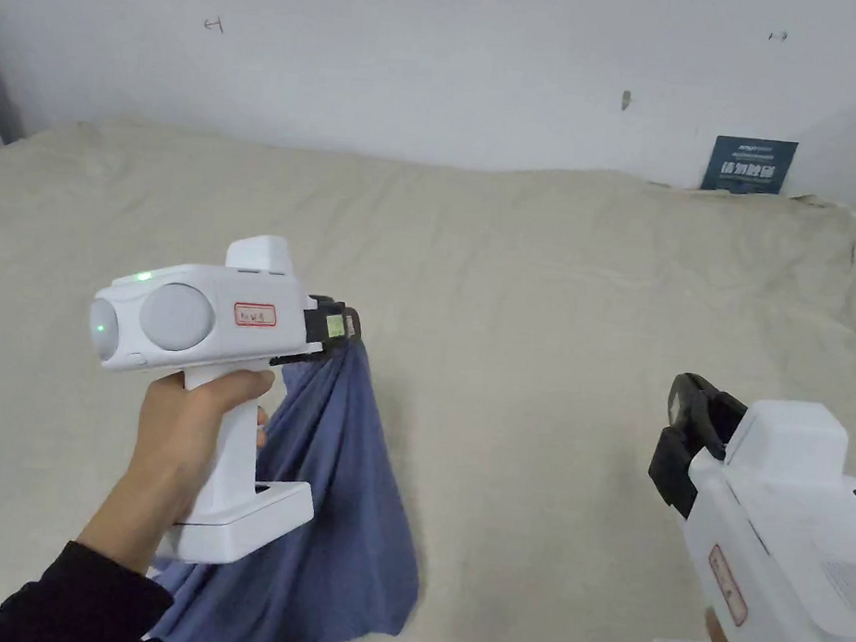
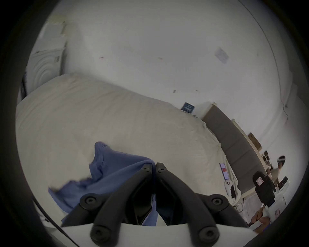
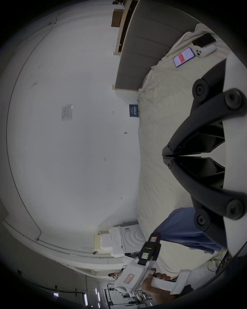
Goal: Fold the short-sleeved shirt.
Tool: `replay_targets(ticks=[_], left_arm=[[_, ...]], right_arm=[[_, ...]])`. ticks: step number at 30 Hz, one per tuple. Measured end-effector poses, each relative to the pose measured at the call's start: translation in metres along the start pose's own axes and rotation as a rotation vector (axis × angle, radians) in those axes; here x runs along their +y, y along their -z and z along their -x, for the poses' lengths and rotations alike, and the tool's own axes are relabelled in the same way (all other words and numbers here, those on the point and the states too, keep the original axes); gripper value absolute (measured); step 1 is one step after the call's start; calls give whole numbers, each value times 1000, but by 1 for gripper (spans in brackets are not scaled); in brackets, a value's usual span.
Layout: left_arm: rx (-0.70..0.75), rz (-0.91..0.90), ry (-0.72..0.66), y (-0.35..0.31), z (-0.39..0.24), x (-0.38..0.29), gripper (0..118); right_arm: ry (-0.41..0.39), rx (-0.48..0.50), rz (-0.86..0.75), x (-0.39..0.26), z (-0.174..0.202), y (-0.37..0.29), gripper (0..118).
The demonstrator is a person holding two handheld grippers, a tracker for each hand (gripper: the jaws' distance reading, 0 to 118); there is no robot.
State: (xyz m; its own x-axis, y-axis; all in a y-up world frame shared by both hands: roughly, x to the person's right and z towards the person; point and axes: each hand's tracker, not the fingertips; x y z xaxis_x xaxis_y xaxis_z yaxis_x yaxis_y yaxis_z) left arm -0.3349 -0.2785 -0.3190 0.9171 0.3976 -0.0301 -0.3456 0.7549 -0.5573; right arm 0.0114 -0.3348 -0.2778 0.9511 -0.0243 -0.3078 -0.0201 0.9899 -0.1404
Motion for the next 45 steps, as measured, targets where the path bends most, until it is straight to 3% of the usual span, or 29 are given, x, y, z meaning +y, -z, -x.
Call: replay_targets(ticks=[10,17,23,32,39,42,44,45], left_arm=[[-232,27,126,42,-110,24,0],[-310,155,217,86,-153,-9,0],[-225,328,301,142,-148,-66,0],[-48,571,300,204,-107,-147,0],[38,631,298,222,-91,-185,0],[33,551,291,209,-94,-180,23],[65,491,315,200,-97,-172,67],[79,465,320,193,-99,-168,84]], right_arm=[[13,-136,-36,7,-48,-13,0],[26,-199,-33,1,-71,-14,0],[32,-225,-10,-9,-81,-9,0],[46,-233,13,-16,-77,-2,0],[47,-232,28,-18,-73,1,0],[42,-231,31,-16,-73,2,0],[38,-232,28,-15,-72,2,0],[38,-232,26,-13,-73,2,0]])
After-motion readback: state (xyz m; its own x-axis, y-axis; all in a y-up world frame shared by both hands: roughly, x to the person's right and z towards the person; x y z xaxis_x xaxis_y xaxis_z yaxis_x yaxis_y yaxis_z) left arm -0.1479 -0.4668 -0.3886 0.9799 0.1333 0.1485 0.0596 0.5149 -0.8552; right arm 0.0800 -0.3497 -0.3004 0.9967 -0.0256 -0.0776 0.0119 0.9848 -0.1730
